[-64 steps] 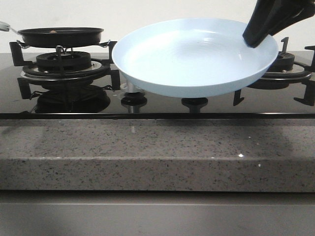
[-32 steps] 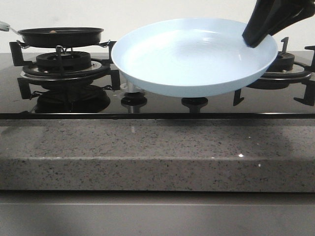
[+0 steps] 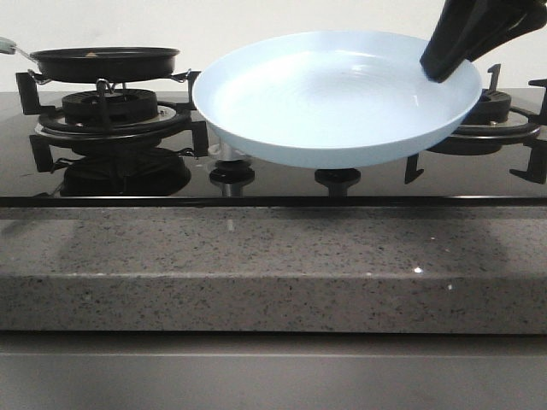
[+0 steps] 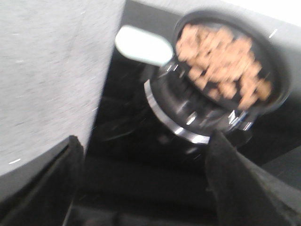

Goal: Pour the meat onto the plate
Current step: 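Move the left gripper to the pale green pan handle and grasp it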

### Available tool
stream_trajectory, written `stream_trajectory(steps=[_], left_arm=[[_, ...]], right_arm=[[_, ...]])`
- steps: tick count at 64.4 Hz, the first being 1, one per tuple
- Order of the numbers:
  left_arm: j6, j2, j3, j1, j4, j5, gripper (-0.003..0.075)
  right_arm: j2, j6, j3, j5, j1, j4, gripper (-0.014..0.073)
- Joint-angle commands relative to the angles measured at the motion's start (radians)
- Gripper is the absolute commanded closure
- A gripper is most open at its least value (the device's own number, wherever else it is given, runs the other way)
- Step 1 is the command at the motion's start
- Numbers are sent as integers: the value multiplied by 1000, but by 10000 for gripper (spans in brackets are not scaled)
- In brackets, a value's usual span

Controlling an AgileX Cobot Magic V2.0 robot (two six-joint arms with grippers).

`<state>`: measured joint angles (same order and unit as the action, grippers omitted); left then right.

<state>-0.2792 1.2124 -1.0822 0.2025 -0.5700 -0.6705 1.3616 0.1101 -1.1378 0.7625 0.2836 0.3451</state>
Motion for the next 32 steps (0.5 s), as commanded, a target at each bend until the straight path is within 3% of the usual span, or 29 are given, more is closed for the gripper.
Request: stream_trajectory(steps=[1,23,32], left_arm=[[-120,21,-37,45,-221,54,183],[-372,195,-37,75,-739,29,174],[-379,261,-58,75,-805,29,148]], right_arm=[[-38,6,-25,-59,-2,24,661],[-38,6,-25,-59,-2,24,661],[-38,6,-25,-59,-2,24,661]])
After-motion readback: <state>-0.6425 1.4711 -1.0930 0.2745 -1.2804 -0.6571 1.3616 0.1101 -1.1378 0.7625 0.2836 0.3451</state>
